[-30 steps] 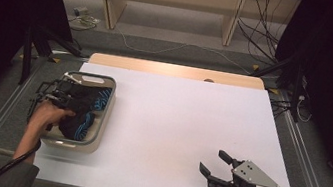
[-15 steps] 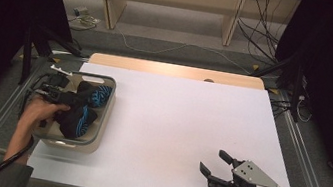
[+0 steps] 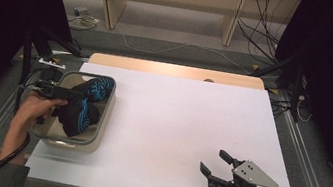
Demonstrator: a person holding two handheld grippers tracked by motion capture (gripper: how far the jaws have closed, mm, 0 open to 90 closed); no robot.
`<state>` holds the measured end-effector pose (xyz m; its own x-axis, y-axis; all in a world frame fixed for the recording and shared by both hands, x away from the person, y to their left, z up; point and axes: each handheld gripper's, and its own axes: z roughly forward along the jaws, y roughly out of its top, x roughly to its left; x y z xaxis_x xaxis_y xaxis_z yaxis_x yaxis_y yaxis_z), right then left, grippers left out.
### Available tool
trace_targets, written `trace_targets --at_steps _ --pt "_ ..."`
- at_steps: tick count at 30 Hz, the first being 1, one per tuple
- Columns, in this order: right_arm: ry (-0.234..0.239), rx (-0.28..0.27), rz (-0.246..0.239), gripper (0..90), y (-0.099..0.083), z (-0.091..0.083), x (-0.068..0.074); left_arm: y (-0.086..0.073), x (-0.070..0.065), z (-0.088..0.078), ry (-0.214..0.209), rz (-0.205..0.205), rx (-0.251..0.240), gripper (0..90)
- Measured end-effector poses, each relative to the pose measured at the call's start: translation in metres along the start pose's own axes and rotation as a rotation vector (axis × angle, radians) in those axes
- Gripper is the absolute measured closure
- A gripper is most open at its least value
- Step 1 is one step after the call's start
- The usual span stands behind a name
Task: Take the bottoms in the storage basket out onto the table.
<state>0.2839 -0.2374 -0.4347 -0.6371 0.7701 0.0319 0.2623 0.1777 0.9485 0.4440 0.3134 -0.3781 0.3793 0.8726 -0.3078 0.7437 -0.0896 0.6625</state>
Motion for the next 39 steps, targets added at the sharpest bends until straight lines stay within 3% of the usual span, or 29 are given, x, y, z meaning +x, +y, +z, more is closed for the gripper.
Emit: trace_targets --at_steps 3,9,18,30,39 --pt "-0.001 -0.002 0.0 25.4 0.0 0.0 0.0 0.002 0.0 -0.006 0.001 -0.003 -0.057 73.4" --pt "-0.002 -0.002 -0.001 25.4 0.0 0.0 0.0 0.004 -0.002 -0.014 -0.019 -0.006 -0.105 73.4" --pt "-0.002 -0.003 0.001 25.4 0.0 -0.001 0.0 0.005 -0.001 -0.02 -0.02 -0.025 -0.157 73.5" --pt "-0.002 -0.005 0.001 25.4 0.0 -0.001 0.0 0.006 0.0 -0.028 -0.054 -0.064 -0.232 73.5" --pt "0.0 -0.003 0.001 25.4 0.0 -0.001 0.0 0.009 -0.007 -0.033 -0.077 -0.059 -0.271 73.5"
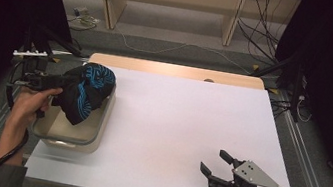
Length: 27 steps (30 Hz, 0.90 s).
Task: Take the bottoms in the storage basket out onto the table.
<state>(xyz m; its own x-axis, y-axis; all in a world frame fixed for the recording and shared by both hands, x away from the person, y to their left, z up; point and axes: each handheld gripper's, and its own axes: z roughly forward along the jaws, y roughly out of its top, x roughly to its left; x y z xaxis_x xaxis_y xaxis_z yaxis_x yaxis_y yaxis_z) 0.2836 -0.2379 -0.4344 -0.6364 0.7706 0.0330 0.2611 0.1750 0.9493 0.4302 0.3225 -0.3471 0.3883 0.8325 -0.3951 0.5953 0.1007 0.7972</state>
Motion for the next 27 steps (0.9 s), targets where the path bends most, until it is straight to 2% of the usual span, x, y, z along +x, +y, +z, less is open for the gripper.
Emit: trace_targets --at_steps 19,20,23,27 --pt "0.004 -0.001 0.001 25.4 0.0 0.0 0.0 0.007 -0.022 -0.001 -0.074 -0.001 -0.07 73.5" --pt "0.004 -0.002 0.002 25.4 0.0 0.0 0.0 0.007 -0.025 -0.001 -0.092 0.003 -0.07 73.4" --pt "0.002 0.0 0.002 25.4 0.0 0.0 0.0 0.008 -0.028 -0.001 -0.097 0.008 -0.076 73.4" --pt "0.004 0.0 0.001 25.4 0.0 0.0 0.0 0.009 -0.037 -0.001 -0.127 0.013 -0.084 73.4"
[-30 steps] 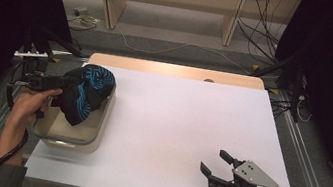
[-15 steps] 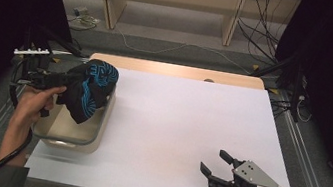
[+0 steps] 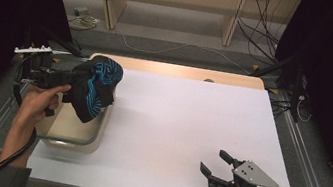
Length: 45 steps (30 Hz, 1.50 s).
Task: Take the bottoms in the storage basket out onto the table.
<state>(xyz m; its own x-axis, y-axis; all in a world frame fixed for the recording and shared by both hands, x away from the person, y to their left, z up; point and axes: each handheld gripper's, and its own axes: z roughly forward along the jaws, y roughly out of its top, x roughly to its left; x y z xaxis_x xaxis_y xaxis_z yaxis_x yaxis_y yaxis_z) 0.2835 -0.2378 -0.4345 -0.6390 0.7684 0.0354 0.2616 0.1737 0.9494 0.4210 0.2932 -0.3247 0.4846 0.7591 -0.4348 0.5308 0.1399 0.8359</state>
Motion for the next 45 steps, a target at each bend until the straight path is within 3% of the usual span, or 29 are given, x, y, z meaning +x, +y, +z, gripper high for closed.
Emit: trace_targets --at_steps 18,19,35,45 --pt "0.002 -0.004 -0.003 25.5 0.0 0.0 0.0 0.002 -0.029 0.008 -0.126 0.014 -0.022 73.4" --pt "0.002 -0.004 -0.003 25.5 0.0 0.0 0.0 0.002 -0.03 0.009 -0.146 0.005 -0.022 73.5" --pt "0.002 -0.005 -0.003 25.5 0.0 0.0 0.0 -0.001 -0.046 0.019 -0.198 0.008 -0.015 73.4" --pt "0.002 -0.003 -0.004 25.5 0.0 0.0 0.0 -0.004 -0.055 0.028 -0.209 0.009 -0.011 73.4"
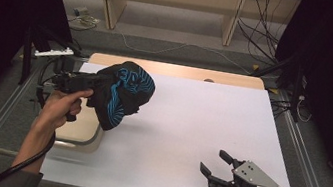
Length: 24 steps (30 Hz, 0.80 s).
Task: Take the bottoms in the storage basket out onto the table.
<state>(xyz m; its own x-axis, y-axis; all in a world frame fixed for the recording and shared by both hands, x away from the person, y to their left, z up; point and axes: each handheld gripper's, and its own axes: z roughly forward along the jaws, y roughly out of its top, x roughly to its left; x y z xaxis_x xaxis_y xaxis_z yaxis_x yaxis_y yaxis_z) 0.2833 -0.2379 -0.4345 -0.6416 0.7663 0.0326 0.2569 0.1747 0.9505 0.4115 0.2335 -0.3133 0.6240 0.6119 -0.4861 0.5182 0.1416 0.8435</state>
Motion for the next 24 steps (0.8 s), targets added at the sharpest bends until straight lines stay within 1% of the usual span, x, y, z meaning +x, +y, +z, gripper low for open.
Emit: trace_targets --at_steps 11,13,16,24 --pt "0.0 0.002 0.003 25.5 0.0 0.001 0.0 -0.002 -0.007 0.009 -0.016 0.001 0.008 73.4" --pt "0.001 0.0 0.005 25.5 0.0 0.001 0.0 -0.003 -0.009 0.012 -0.018 0.007 0.011 73.4" --pt "0.001 0.0 0.004 25.5 0.0 0.001 0.0 -0.005 -0.012 0.018 -0.026 0.012 0.027 73.3" --pt "0.0 0.001 0.003 25.5 0.0 0.0 0.0 -0.008 -0.018 0.03 -0.036 0.016 0.048 73.3"
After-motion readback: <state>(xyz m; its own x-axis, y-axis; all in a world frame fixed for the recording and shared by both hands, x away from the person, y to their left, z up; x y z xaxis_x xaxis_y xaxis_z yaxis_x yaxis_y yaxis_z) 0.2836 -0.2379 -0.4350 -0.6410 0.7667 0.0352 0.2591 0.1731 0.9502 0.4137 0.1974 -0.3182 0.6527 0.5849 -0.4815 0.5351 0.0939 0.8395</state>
